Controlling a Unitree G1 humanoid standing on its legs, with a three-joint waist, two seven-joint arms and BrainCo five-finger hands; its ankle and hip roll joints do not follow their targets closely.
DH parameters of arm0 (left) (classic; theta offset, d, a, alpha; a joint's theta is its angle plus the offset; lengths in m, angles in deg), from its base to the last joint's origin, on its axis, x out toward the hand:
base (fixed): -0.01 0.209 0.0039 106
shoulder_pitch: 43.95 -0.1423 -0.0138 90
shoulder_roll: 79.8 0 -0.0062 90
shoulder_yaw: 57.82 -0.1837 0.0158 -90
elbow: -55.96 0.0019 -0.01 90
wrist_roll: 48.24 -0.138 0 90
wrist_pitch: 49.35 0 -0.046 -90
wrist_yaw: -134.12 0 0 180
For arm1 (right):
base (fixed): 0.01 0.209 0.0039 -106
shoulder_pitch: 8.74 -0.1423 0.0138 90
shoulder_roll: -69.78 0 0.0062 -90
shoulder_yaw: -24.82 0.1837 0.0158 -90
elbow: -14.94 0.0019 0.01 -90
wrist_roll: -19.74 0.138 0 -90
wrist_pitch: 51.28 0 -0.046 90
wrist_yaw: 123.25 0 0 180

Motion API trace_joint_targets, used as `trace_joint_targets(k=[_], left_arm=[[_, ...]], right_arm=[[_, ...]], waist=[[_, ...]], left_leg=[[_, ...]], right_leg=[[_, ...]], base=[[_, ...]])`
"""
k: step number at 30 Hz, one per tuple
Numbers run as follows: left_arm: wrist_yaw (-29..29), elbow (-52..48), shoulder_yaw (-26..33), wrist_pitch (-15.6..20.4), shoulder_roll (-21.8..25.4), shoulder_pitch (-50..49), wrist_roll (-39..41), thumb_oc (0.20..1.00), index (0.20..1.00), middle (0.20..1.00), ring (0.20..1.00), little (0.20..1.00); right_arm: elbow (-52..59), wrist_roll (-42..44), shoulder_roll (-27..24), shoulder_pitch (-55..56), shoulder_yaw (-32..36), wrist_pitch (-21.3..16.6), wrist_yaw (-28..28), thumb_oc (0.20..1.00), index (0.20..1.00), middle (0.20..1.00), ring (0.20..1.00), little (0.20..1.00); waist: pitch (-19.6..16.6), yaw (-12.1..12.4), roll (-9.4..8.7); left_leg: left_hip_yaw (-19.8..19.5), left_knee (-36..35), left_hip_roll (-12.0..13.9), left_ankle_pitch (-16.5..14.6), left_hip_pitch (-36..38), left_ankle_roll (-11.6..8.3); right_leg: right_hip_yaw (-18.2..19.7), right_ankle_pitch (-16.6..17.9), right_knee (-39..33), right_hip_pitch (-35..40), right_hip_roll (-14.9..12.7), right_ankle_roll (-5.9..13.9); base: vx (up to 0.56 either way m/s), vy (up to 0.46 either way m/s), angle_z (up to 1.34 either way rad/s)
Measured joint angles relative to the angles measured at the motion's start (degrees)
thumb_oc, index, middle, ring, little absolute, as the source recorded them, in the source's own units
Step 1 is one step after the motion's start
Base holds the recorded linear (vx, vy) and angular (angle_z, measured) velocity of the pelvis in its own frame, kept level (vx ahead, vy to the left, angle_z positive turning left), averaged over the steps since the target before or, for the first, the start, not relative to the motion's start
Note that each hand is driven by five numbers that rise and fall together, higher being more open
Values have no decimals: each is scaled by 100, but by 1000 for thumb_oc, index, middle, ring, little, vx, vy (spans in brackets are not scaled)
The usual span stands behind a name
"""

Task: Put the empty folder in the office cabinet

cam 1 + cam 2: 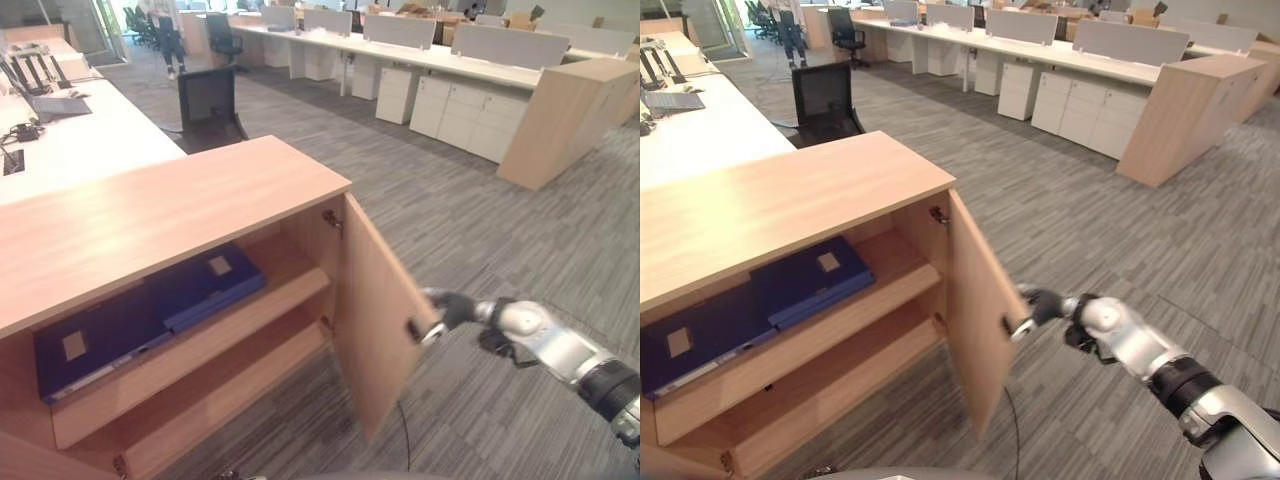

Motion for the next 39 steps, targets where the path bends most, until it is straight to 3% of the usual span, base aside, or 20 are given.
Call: trace_joint_targets(k=[4, 9, 13, 15, 16, 17, 18, 21, 22, 23, 25, 27, 28, 30, 31, 32, 34, 36, 38, 39], left_arm=[[20, -15, 13, 39, 15, -36, -11, 1000, 1000, 1000, 1000, 1000], [4, 143, 23, 47, 55, -83, -208, 1000, 1000, 1000, 1000, 1000], [-32, 142, 33, 63, 54, -78, -207, 1000, 1000, 1000, 1000, 1000], [-155, 75, 96, 81, 19, -69, -205, 1000, 1000, 1000, 1000, 1000], [-167, 87, 134, 75, 0, -87, -205, 1000, 1000, 1000, 1000, 1000], [-261, 52, 15, 70, -79, -73, -204, 1000, 1000, 1000, 1000, 1000], [-287, 49, -44, 67, -80, -62, -203, 1000, 1000, 1000, 1000, 1000], [-370, -53, -736, 96, -111, 52, -221, 1000, 1000, 1000, 1000, 1000], [-369, -158, -917, 126, -93, 143, -222, 1000, 1000, 1000, 1000, 1000], [-380, -184, -946, 138, -138, 105, -241, 1000, 1000, 1000, 1000, 1000], [-375, -195, -1406, 181, -145, 284, -452, 1000, 1000, 1000, 1000, 1000], [-385, -66, -1507, 238, -158, 394, -446, 1000, 1000, 1000, 1000, 1000], [-387, 118, -1569, 213, -187, 487, -445, 1000, 1000, 1000, 1000, 1000], [-426, 146, -1524, 228, -65, 434, -444, 1000, 1000, 1000, 1000, 1000], [-432, 223, -1483, 232, -66, 405, -440, 1000, 1000, 1000, 1000, 1000], [-456, 380, -1456, 204, 11, 462, -445, 1000, 1000, 1000, 1000, 1000], [-463, 565, -1259, 232, 19, 365, -439, 1000, 1000, 1000, 1000, 1000], [-453, 638, -1129, 233, 29, 381, -440, 1000, 1000, 1000, 1000, 1000], [-477, 447, -1052, 232, -50, 327, -416, 1000, 1000, 1000, 1000, 1000], [-501, 403, -946, 229, -91, 276, -364, 1000, 1000, 1000, 1000, 1000]], right_arm=[[740, 845, 312, 201, -585, 20, -698, 1000, 1000, 1000, 1000, 1000], [741, 1807, 580, 167, -358, 92, -652, 1000, 1000, 1000, 1000, 1000], [509, 2324, 1133, 213, -332, 227, -608, 1000, 1000, 1000, 1000, 1000], [-358, 2510, 2043, 1206, 662, 212, -211, 1000, 1000, 1000, 1000, 1000], [-517, 2509, 2143, 1351, 744, 217, -124, 1000, 1000, 1000, 1000, 1000], [-1816, 2486, 3123, 2304, 1872, -132, 302, 1000, 1000, 1000, 1000, 1000], [-2455, 2474, 3580, 2538, 2388, -249, 620, 1000, 1000, 1000, 1000, 1000], [-3641, 1972, 3546, 2662, 2317, -212, 1503, 1000, 1000, 1000, 1000, 1000], [-4206, 1769, 3543, 2589, 2307, -202, 1802, 1000, 1000, 1000, 1000, 1000], [-4409, 1662, 3649, 2573, 2405, -248, 1924, 1000, 1000, 1000, 1000, 1000], [-5381, 1386, 3926, 2258, 2926, -269, 2332, 1000, 1000, 1000, 1000, 1000], [-6025, 1319, 4027, 2001, 3046, -341, 2448, 1000, 1000, 1000, 1000, 1000], [-6388, 1315, 4122, 1890, 3147, -322, 2552, 1000, 1000, 1000, 1000, 1000], [-6511, 1310, 4125, 1758, 3229, -268, 2629, 1000, 1000, 1000, 1000, 1000], [-6650, 1319, 4119, 1608, 3434, -258, 2614, 1000, 1000, 1000, 1000, 1000], [-6675, 1317, 3971, 1510, 3557, -242, 2733, 1000, 1000, 1000, 1000, 1000], [-6850, 1302, 3905, 1522, 3793, -341, 2901, 1000, 1000, 1000, 1000, 1000], [-7503, 1252, 3996, 1510, 4104, -390, 3033, 1000, 1000, 1000, 1000, 1000], [-7765, 1159, 4048, 1666, 4323, -264, 3171, 1000, 1000, 1000, 1000, 1000], [-7787, 1157, 4097, 1750, 4342, -253, 3219, 1000, 1000, 1000, 1000, 1000]], waist=[[21, 154, 4], [90, 163, -41], [179, 178, -32], [262, 348, -16], [276, 374, 5], [332, 450, 62], [323, 445, 64], [465, 388, 273], [508, 386, 332], [551, 493, 408], [744, 435, 537], [793, 405, 670], [797, 351, 715], [772, 416, 536], [798, 313, 513], [771, 134, 490], [761, 154, 423], [682, 125, 335], [672, 187, 447], [668, 206, 491]], left_leg=[[-94, 2, -28, 51, -99, 18], [-103, 2, -35, 60, -95, 26], [-85, 2, -35, 56, -83, 28], [-138, 2, -43, 50, -86, 36], [-140, 2, -51, 32, -88, 59], [-247, 4, -85, 35, -124, 68], [-331, 5, -110, 40, -145, 79], [-672, 2, -319, 73, -352, 160], [-994, 52, -446, 150, -374, 229], [-1071, 16, -517, 120, -393, 278], [-1692, 30, -691, 116, -343, 420], [-2107, 8, -748, 216, -321, 562], [-2389, 34, -767, 260, -296, 618], [-2485, 65, -837, 319, -390, 633], [-2664, 96, -866, 319, -462, 618], [-2983, 60, -856, 339, -527, 614], [-3091, 55, -843, 359, -573, 586], [-3334, 13, -866, 335, -561, 524], [-3588, 14, -680, 291, -599, 518], [-3657, 61, -591, 247, -592, 443]], right_leg=[[-85, 0, 2, -37, -27, -12], [-94, 20, 2, -31, -30, -33], [-94, 20, 2, -29, -33, -32], [-145, -1, 2, -1, -45, -12], [-159, -15, 1, -1, -56, -1], [-269, -24, 38, 36, -89, 4], [-330, -37, 38, 66, -104, -6], [-684, -107, 41, 151, -315, 135], [-997, -136, 139, 219, -437, 144], [-1085, -185, 297, 267, -553, 180], [-1359, -550, 1437, 125, -808, 91], [-1213, -645, 2220, -65, -929, -54], [-865, -899, 2702, -270, -983, -108], [-166, -1156, 2591, -618, -891, 44], [779, -1241, 2349, -689, -521, 181], [1406, -1321, 2001, -728, -126, 226], [1873, -1318, 1757, -905, 334, 93], [1733, -1079, 1682, -864, 467, -110], [1047, -1010, 1544, -665, 543, -185], [875, -962, 1280, -548, 580, -336]], base=[[-13, 0, 13], [-1, 2, 1], [0, 8, -1], [-22, 66, 10], [-33, 111, 26], [-36, 116, 33], [-33, 98, 46], [-43, 173, 75], [-42, 171, 97], [-64, 216, 117], [-52, 82, 122], [-17, 10, 112], [18, -62, 130], [16, -79, 88], [17, -85, 104], [62, -199, 108], [86, -202, 79], [70, -210, 91], [71, -224, 104], [95, -365, 75]])
